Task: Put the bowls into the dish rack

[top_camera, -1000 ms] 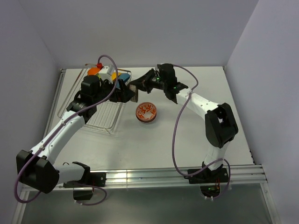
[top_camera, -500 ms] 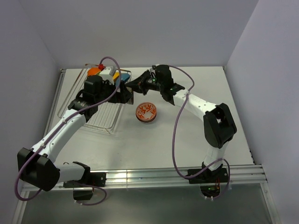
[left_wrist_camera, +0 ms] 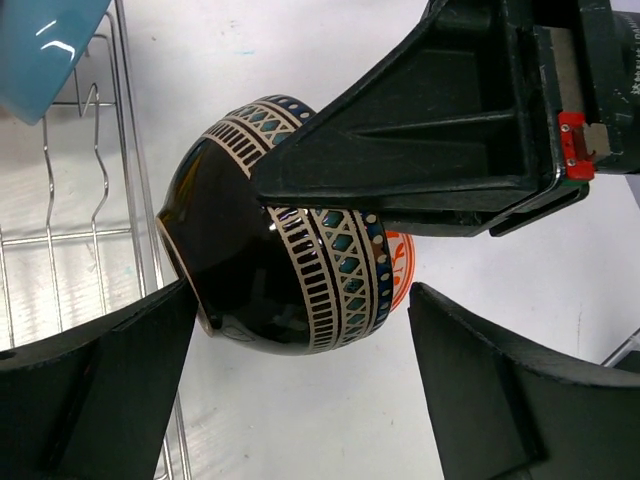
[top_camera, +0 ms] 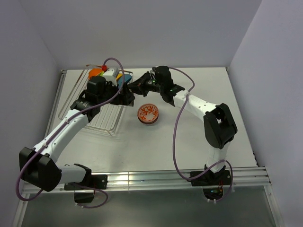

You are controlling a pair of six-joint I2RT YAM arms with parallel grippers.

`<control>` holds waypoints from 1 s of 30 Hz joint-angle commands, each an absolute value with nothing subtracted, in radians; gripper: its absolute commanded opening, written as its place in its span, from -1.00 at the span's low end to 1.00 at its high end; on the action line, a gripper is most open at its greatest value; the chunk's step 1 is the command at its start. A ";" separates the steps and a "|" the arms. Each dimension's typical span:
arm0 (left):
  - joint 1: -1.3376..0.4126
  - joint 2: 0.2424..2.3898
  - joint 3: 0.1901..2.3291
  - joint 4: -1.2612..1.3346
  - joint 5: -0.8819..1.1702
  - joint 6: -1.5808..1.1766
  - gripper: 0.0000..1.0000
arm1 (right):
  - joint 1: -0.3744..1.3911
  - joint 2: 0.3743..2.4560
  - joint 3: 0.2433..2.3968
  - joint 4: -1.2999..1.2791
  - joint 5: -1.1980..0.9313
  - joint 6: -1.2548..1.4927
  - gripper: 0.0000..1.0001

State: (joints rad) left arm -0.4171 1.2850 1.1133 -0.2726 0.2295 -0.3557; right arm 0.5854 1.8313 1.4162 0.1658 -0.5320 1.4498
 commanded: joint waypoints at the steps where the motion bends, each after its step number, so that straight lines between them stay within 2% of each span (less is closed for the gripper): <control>1: -0.423 1.278 1.134 -0.262 0.226 -0.339 0.81 | 0.606 1.821 1.494 0.259 -0.552 1.483 -1.00; 12: -0.429 1.293 1.140 -0.314 0.101 -0.299 0.45 | 0.624 1.847 1.522 0.239 -0.552 1.497 -1.00; 17: -0.433 1.299 1.144 -0.331 0.064 -0.298 0.64 | 0.638 1.871 1.543 0.238 -0.548 1.505 -1.00; 26: -0.443 1.302 1.149 -0.344 0.035 -0.288 0.61 | 0.647 1.884 1.565 0.222 -0.542 1.503 -1.00; 27: -0.443 1.301 1.149 -0.344 0.035 -0.288 0.57 | 0.649 1.884 1.565 0.221 -0.541 1.500 -1.00; 30: -0.443 1.293 1.146 -0.345 0.028 -0.287 0.19 | 0.650 1.884 1.560 0.225 -0.541 1.502 -1.00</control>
State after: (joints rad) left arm -0.4397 1.2938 1.1133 -0.3481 0.0486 -0.3107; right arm 0.6331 1.9049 1.4872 0.1364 -0.5026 1.4696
